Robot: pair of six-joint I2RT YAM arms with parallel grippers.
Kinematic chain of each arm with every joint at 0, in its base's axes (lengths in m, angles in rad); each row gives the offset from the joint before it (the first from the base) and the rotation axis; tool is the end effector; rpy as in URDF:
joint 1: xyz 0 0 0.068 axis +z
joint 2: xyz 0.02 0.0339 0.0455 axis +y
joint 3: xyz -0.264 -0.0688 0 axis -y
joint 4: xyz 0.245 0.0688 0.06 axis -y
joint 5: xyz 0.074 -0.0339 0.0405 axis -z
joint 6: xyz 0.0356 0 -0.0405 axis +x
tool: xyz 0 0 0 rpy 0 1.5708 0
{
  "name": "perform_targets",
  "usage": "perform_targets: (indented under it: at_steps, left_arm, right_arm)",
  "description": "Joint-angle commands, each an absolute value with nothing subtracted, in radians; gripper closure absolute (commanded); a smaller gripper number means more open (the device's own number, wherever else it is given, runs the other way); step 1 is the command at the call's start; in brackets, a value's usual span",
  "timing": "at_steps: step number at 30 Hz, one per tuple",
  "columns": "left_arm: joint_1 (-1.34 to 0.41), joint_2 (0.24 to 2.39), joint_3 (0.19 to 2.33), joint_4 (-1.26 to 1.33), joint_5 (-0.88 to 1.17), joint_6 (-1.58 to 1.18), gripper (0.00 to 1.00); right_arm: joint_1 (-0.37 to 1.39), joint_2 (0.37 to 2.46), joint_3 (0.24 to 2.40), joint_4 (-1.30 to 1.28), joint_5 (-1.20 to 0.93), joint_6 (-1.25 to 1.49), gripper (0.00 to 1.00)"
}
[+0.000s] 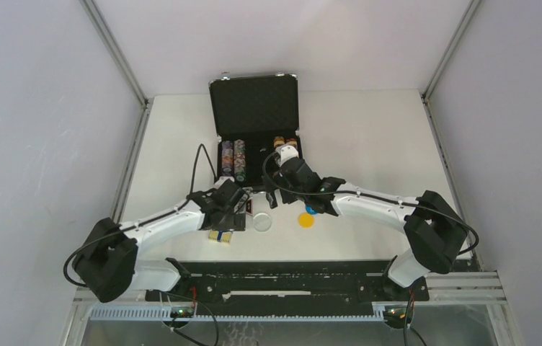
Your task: Pack up texas hold em set
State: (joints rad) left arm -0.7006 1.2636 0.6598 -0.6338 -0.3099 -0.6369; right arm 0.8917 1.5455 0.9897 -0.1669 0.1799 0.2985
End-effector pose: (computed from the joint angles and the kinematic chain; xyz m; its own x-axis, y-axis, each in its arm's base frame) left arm 0.1685 -0.1279 0.1735 -0.9006 0.0186 -0.4343 0.0027 0.9993 0.0372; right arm 0.2153 0.2566 0.2270 -0.5974 -0.2795 -0.7517 -0.5290 0.8418 0.1075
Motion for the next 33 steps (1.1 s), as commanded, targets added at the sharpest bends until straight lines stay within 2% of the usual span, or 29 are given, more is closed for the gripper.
perform_targets:
  at_steps: [1,5,10,14,20,23,27,33]
  left_arm:
    - [-0.709,1.332,0.679,-0.614,-0.308,-0.631,0.03]
    - [-0.709,1.386,0.686,-0.617,-0.315,-0.656,0.17]
    - [-0.712,1.370,0.687,-0.606,-0.332,-0.654,0.53]
    - [-0.720,1.279,0.678,-0.582,-0.349,-0.634,0.74]
    - [-0.779,1.042,0.625,-0.454,-0.379,-0.561,0.76]
    - [-0.785,0.920,0.559,-0.332,-0.305,-0.485,0.85]
    - [-0.814,0.772,0.462,-0.190,-0.264,-0.399,0.85]
    - [-0.877,0.673,0.393,-0.082,-0.291,-0.313,0.84]
  right_arm:
    - [0.886,1.551,0.986,-0.124,0.159,0.307,0.01]
    - [0.885,1.550,0.986,-0.129,0.163,0.304,0.02]
    - [0.873,1.532,0.979,-0.133,0.141,0.308,0.01]
    - [0.835,1.493,0.943,-0.078,0.031,0.329,0.01]
    - [0.746,1.449,0.898,0.022,-0.162,0.376,0.02]
    - [0.717,1.438,0.896,0.065,-0.253,0.394,0.03]
    - [0.689,1.415,0.899,0.126,-0.370,0.439,0.03]
    - [0.719,1.425,1.001,-0.014,-0.382,0.396,0.07]
